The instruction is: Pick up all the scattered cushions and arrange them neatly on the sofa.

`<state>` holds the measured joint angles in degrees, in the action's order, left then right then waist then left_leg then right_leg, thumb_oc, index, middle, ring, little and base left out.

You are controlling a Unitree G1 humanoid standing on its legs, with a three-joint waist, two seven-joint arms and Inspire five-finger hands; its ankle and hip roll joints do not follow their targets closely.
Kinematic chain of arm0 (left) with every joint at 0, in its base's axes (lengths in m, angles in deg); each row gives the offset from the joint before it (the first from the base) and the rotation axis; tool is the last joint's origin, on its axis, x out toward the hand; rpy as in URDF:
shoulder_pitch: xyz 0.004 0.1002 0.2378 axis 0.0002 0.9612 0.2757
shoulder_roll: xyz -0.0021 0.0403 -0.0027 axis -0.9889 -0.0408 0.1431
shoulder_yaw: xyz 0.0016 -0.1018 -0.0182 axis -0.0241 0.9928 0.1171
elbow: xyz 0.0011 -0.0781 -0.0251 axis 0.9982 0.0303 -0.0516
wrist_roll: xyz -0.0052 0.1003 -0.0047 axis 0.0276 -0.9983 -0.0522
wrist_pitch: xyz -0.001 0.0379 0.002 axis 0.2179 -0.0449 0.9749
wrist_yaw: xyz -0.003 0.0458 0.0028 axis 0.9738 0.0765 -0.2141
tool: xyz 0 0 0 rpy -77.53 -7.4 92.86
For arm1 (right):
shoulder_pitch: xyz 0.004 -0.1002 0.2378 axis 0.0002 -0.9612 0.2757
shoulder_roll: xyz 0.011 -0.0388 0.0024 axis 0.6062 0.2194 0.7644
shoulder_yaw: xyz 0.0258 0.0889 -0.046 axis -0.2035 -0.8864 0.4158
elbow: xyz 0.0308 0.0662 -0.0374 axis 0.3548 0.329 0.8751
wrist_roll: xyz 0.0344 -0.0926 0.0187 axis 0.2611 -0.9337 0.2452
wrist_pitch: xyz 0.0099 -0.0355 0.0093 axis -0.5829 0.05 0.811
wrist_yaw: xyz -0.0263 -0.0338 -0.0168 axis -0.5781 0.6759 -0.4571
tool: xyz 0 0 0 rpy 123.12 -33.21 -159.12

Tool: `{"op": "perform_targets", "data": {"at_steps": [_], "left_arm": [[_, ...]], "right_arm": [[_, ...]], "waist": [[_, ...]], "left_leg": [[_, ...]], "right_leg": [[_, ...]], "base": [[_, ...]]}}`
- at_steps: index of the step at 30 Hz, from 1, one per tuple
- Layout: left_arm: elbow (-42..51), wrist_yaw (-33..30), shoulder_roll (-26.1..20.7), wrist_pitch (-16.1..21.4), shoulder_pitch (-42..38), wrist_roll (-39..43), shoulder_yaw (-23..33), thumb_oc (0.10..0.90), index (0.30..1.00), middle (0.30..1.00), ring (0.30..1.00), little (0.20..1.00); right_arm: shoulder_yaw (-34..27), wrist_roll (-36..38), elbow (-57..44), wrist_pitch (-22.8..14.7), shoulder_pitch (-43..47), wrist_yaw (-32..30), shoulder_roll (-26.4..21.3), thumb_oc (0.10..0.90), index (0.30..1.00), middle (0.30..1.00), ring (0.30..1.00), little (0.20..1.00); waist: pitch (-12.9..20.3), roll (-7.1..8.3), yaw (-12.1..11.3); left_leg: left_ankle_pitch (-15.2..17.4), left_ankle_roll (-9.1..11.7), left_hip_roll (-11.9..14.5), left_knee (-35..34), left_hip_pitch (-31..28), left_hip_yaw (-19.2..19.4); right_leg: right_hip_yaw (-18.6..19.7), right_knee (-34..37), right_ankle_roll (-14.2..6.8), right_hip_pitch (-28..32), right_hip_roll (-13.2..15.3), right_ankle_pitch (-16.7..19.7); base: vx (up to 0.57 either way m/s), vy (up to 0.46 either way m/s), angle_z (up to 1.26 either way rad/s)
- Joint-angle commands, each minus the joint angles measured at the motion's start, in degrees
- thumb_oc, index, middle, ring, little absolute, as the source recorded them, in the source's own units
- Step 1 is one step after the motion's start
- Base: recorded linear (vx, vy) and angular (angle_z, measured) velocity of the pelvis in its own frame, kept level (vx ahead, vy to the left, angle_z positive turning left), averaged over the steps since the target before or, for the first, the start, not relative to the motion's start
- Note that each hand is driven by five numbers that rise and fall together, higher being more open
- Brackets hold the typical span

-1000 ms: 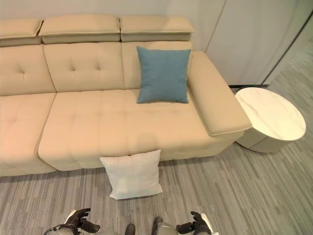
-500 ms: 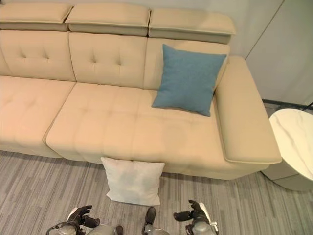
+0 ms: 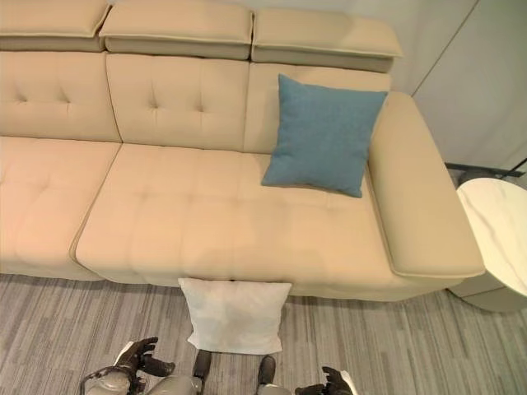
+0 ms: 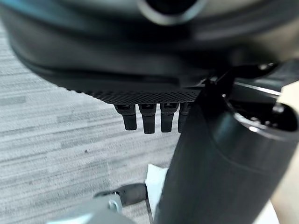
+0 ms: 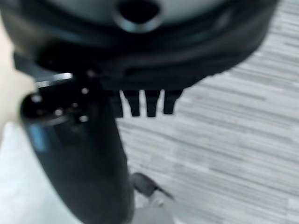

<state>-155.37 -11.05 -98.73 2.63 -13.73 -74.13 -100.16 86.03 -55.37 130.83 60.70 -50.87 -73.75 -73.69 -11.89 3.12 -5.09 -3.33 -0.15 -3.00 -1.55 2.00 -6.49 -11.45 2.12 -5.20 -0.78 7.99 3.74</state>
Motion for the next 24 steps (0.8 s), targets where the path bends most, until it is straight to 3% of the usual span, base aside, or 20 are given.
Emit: {"op": "perform_targets", "data": {"at_steps": [1,6,9,12,15,20,21,22,24], "left_arm": [[-0.64,-0.88,-0.06,1.82,0.05,0.64,1.27,0.800,0.900,0.900,0.900,0.900],[-0.17,-1.37,0.32,2.26,-0.08,2.52,2.39,0.800,0.900,0.900,0.900,0.900],[1.93,-3.51,0.37,3.52,-1.60,6.68,3.48,0.800,0.900,0.900,0.900,0.900],[6.53,-7.83,0.47,6.92,-4.61,13.61,3.50,0.800,0.900,0.900,0.900,0.900],[7.61,-8.54,0.73,7.62,-5.03,15.50,3.55,0.800,0.900,0.900,0.900,0.900],[12.95,-12.40,0.44,10.98,-9.30,20.53,2.05,0.800,0.900,0.900,0.900,0.900],[14.33,-13.35,0.23,11.48,-10.43,20.71,1.79,0.800,0.900,0.900,0.900,0.900],[16.33,-13.99,-0.46,12.09,-12.17,21.67,1.68,0.800,0.900,0.900,0.900,0.900],[16.55,-14.58,-0.75,12.34,-13.27,22.12,1.83,0.800,0.900,0.900,0.900,0.900]], "right_arm": [[0.39,0.50,-1.23,-1.41,2.05,-1.60,-3.11,0.800,0.900,0.900,0.900,0.900],[1.26,0.26,-2.18,-1.85,2.86,-1.92,-3.16,0.800,0.900,0.900,0.900,0.900],[1.36,0.92,-3.87,-2.70,4.43,-3.41,-3.52,0.800,0.900,0.900,0.900,0.900],[0.57,0.88,-9.96,-4.09,8.06,-8.81,-5.90,0.800,0.900,0.900,0.900,0.900],[0.25,0.45,-12.30,-4.28,8.44,-10.28,-6.73,0.800,0.900,0.900,0.900,0.900],[0.08,-1.47,-18.20,-4.74,13.20,-18.06,-10.45,0.800,0.900,0.900,0.900,0.900],[-0.03,-1.75,-19.08,-5.03,14.37,-19.56,-10.94,0.800,0.900,0.900,0.900,0.900],[-0.41,-1.79,-20.14,-5.22,16.33,-21.74,-12.09,0.800,0.900,0.900,0.900,0.900],[-0.66,-1.45,-20.20,-5.50,17.74,-22.71,-12.68,0.800,0.900,0.900,0.900,0.900]], "waist": [[1.01,1.07,-2.25],[0.66,1.11,-2.82],[-1.80,1.07,-2.88],[-6.87,0.08,-1.77],[-7.25,-0.25,-1.48],[-9.88,-1.80,0.36],[-10.28,-2.09,0.61],[-10.83,-2.40,1.29],[-10.98,-2.68,1.68]], "left_leg": [[8.91,-0.10,-0.16,6.29,0.74,-0.42],[8.27,0.30,0.38,4.11,-0.03,-0.42],[7.77,0.82,0.60,4.87,3.00,-0.88],[6.64,1.97,0.48,9.96,13.32,-0.96],[6.72,2.25,0.45,11.57,16.29,-0.93],[5.68,2.73,0.77,17.06,28.84,-0.43],[7.48,2.93,1.17,18.89,30.77,-0.51],[7.46,2.96,1.12,21.21,34.99,-0.51],[7.55,2.90,1.11,22.08,36.96,-0.34]], "right_leg": [[2.44,-4.69,-2.72,-1.01,0.66,-1.59],[1.82,-3.35,-2.64,-0.89,0.28,-1.77],[1.27,-4.15,-2.29,-3.75,0.18,-1.96],[0.75,-9.19,-1.17,-13.93,0.82,-1.86],[0.62,-10.78,-0.86,-16.77,0.93,-2.13],[0.86,-17.79,0.04,-30.74,1.35,-2.97],[1.17,-20.17,-0.21,-32.97,1.21,-4.87],[1.74,-22.55,0.08,-37.13,1.49,-5.52],[2.03,-23.99,0.13,-39.55,1.53,-5.79]], "base": [[0.03,-0.007,-0.02],[0.01,-0.053,0.01],[-0.15,-0.086,0.08],[-0.34,-0.070,0.10],[-0.16,-0.017,0.13],[-0.18,0.005,0.00],[-0.12,-0.007,0.03],[-0.10,0.000,-0.08],[-0.11,0.026,-0.09]]}}
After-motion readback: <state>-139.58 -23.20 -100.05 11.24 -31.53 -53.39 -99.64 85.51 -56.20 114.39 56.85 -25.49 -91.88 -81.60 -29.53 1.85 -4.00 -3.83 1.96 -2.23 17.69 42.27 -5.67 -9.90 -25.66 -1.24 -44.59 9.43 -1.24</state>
